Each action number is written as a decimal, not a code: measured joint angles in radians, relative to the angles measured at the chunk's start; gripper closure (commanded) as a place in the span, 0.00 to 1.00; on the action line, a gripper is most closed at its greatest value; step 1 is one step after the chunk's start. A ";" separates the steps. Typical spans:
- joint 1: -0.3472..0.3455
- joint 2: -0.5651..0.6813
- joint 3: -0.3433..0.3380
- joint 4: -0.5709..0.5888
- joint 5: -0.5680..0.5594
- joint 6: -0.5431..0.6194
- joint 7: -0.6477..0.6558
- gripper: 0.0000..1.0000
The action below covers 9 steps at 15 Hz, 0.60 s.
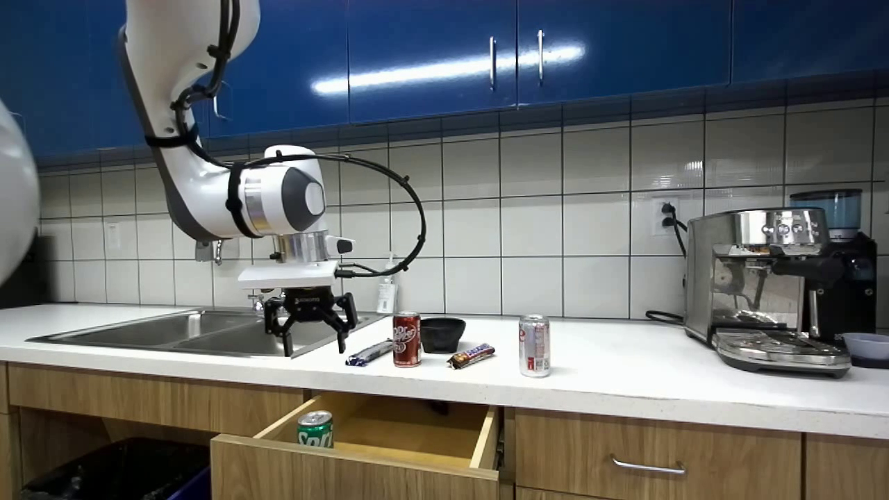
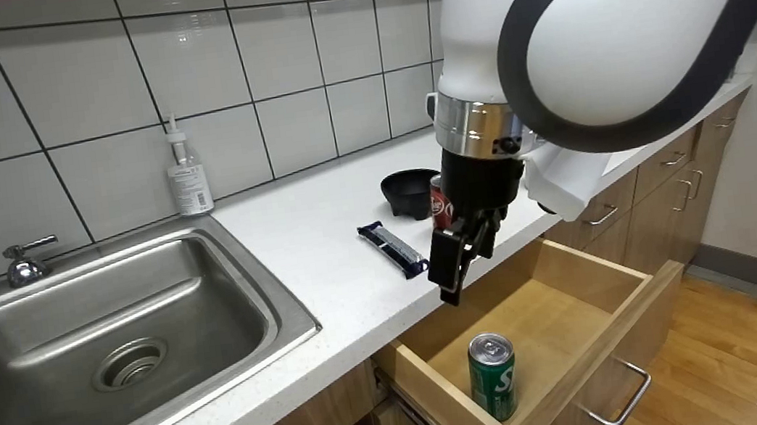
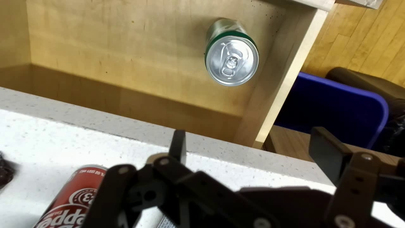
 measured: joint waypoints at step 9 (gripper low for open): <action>-0.014 -0.017 -0.022 0.043 0.000 -0.001 0.073 0.00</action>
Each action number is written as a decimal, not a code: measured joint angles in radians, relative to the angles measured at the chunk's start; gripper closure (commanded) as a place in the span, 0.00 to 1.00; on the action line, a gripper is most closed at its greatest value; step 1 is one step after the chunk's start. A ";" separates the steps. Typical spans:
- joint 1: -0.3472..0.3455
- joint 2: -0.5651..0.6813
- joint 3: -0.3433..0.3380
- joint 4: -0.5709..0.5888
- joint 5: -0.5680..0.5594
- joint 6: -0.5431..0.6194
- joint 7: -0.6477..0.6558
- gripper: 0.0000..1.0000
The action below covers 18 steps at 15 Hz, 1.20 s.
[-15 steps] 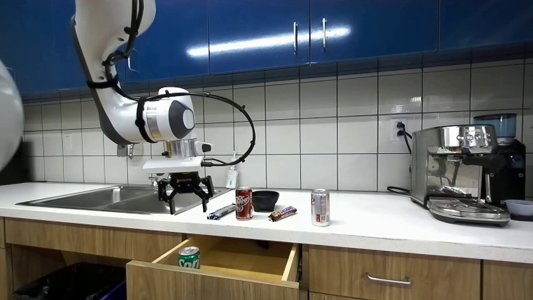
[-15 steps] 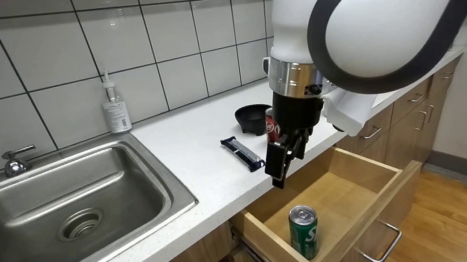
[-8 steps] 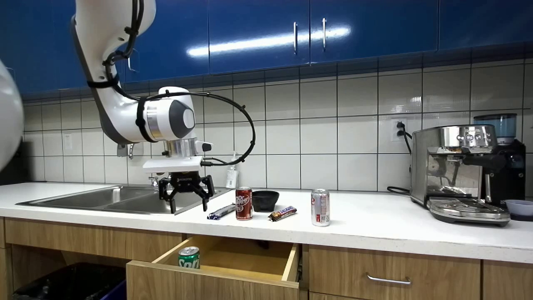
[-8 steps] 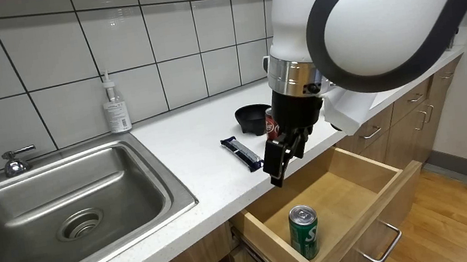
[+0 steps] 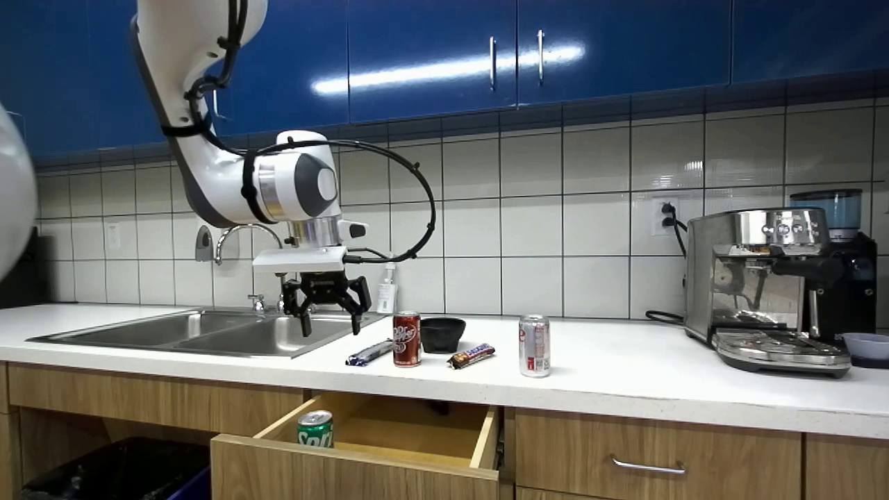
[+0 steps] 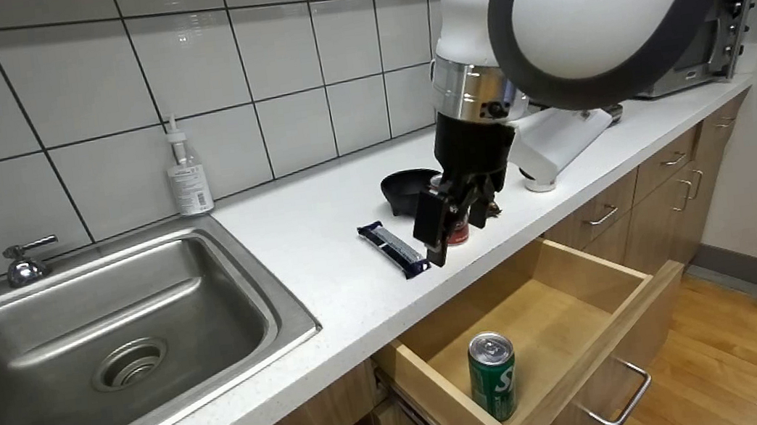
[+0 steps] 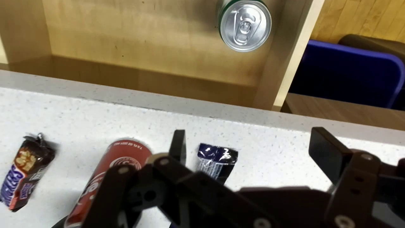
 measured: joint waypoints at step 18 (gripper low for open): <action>-0.056 0.008 -0.071 0.133 0.000 -0.130 0.160 0.00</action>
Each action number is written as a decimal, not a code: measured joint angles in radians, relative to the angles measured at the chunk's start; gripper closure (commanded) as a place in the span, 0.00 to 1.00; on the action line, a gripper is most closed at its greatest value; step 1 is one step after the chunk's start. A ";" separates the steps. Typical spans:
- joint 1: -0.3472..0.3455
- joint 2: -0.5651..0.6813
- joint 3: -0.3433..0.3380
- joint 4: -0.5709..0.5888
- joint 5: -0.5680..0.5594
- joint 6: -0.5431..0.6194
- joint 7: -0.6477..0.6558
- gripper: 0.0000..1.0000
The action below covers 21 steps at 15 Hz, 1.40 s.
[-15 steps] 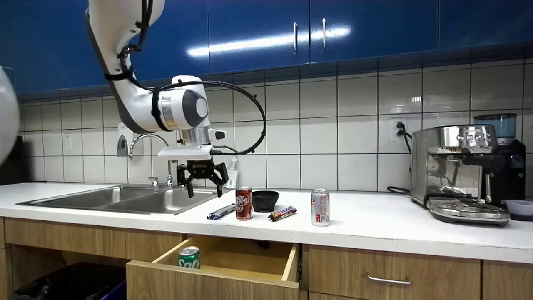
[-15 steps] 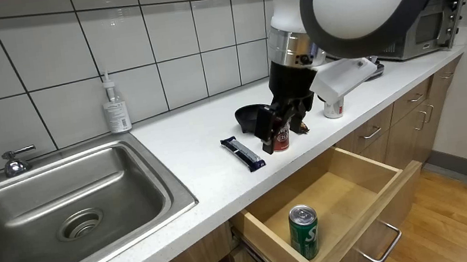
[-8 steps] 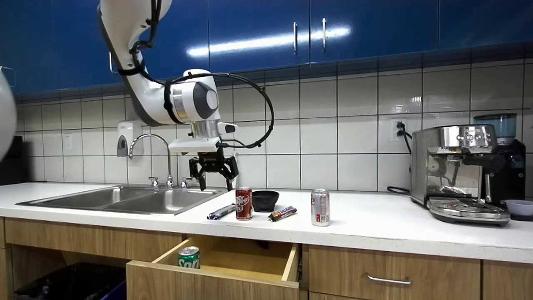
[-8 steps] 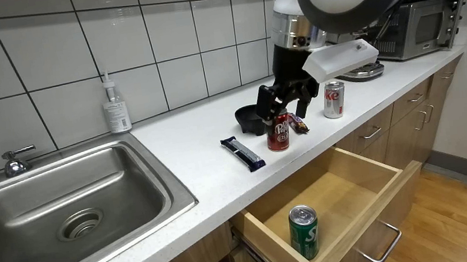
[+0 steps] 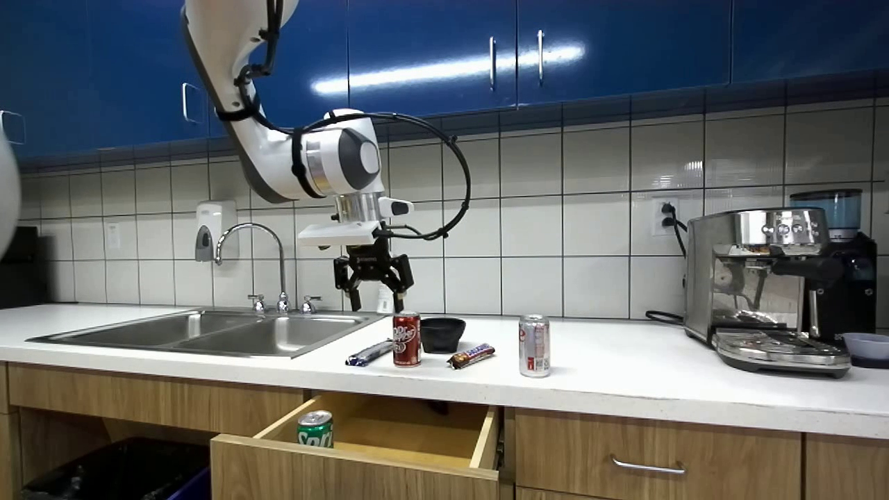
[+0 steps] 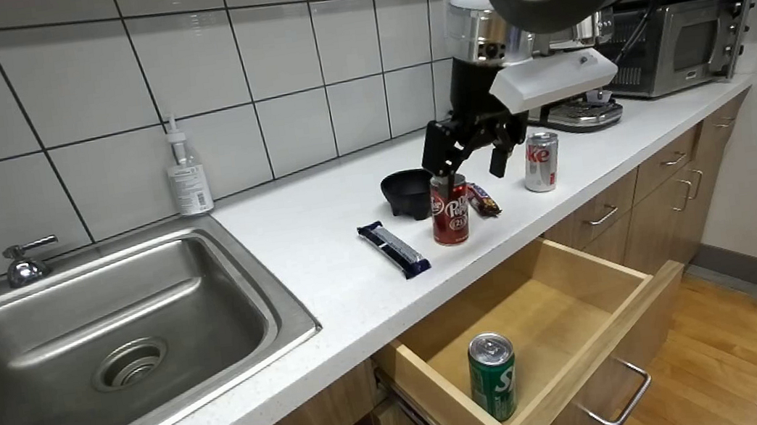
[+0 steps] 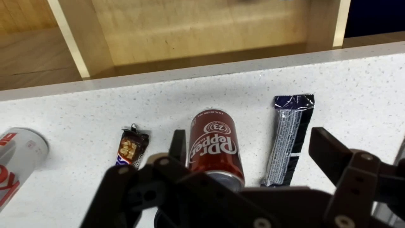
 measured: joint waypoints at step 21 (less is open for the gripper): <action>-0.035 0.233 -0.027 0.236 0.048 -0.033 0.000 0.00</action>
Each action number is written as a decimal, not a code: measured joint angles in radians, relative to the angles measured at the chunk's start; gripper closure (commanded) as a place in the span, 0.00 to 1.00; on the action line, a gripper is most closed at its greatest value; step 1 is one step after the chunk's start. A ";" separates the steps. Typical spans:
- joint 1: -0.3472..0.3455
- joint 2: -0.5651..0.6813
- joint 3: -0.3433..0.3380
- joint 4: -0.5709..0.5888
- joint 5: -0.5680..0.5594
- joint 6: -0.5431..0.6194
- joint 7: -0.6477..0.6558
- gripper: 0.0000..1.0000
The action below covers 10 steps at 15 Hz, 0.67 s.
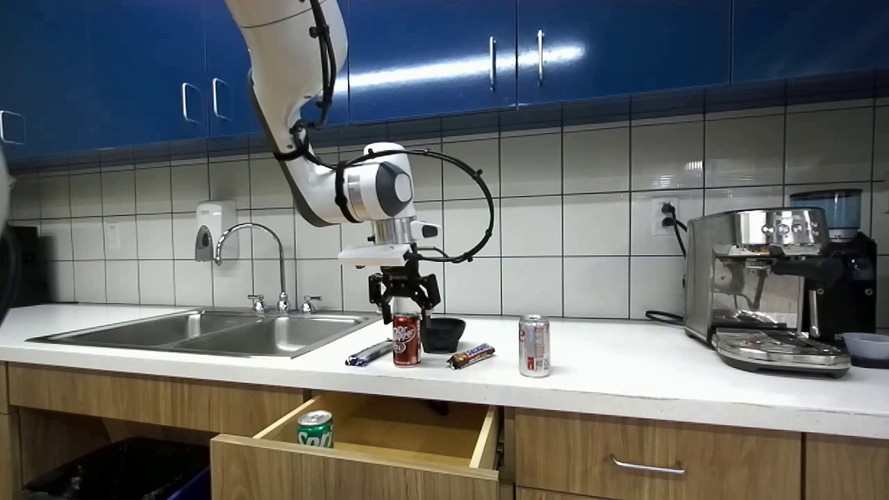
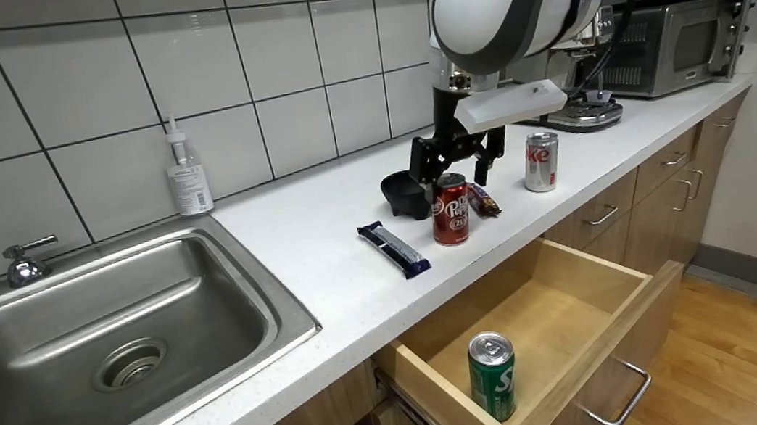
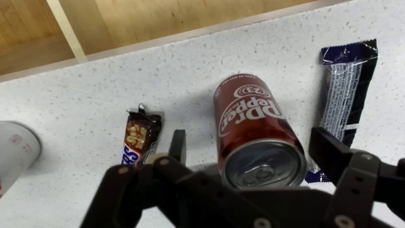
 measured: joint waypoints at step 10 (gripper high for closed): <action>-0.001 0.045 0.002 0.052 0.012 -0.009 0.000 0.62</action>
